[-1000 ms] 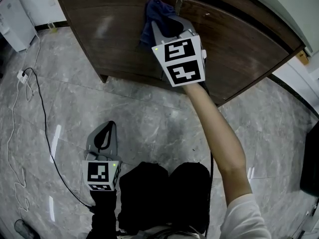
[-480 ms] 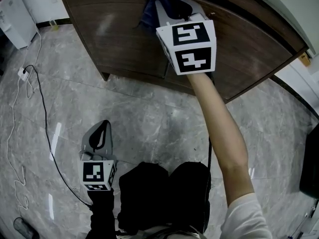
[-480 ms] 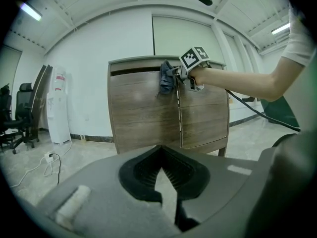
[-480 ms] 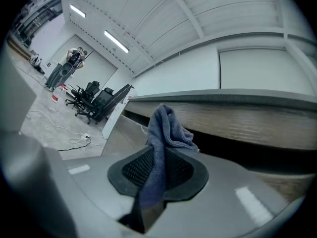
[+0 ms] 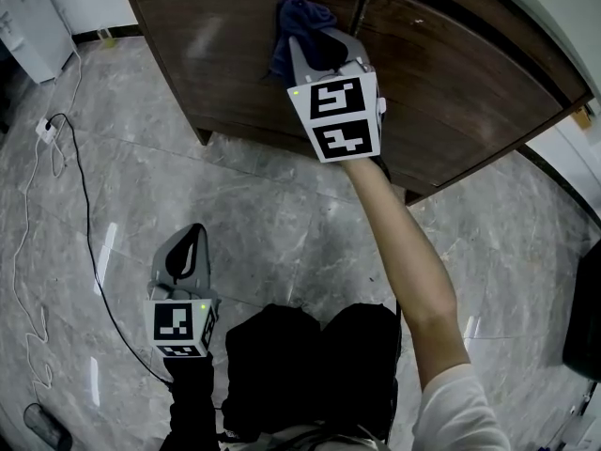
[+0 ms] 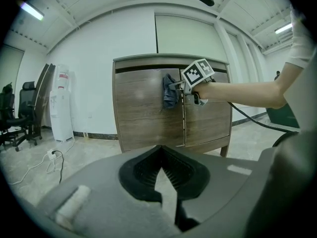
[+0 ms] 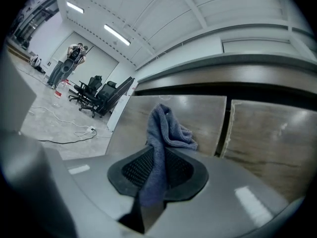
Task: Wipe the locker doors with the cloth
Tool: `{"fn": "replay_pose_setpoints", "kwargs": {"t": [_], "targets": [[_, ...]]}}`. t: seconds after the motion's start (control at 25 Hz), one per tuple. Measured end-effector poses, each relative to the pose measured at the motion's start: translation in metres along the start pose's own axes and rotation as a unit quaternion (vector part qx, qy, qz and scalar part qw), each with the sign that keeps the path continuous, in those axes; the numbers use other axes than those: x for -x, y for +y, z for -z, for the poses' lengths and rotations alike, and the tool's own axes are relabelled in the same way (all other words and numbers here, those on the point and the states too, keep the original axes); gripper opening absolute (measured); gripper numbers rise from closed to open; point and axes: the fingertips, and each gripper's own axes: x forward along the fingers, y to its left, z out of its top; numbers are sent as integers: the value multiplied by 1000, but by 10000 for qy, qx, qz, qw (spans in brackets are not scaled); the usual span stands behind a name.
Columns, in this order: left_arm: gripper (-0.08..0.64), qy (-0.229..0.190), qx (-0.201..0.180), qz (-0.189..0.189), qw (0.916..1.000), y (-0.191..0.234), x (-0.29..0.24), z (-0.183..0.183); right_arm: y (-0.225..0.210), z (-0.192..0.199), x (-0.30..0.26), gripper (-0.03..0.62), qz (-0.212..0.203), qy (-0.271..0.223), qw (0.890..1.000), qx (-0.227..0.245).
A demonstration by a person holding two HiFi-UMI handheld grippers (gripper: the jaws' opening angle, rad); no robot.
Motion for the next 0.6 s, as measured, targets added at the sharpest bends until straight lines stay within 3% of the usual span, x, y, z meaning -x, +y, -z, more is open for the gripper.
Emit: {"fn": "replay_pose_setpoints", "kwargs": {"t": [0.6], "targets": [[3, 144, 99, -193, 9997, 22, 7, 16, 80, 133, -23, 71, -570, 1069, 9913, -518]]}}
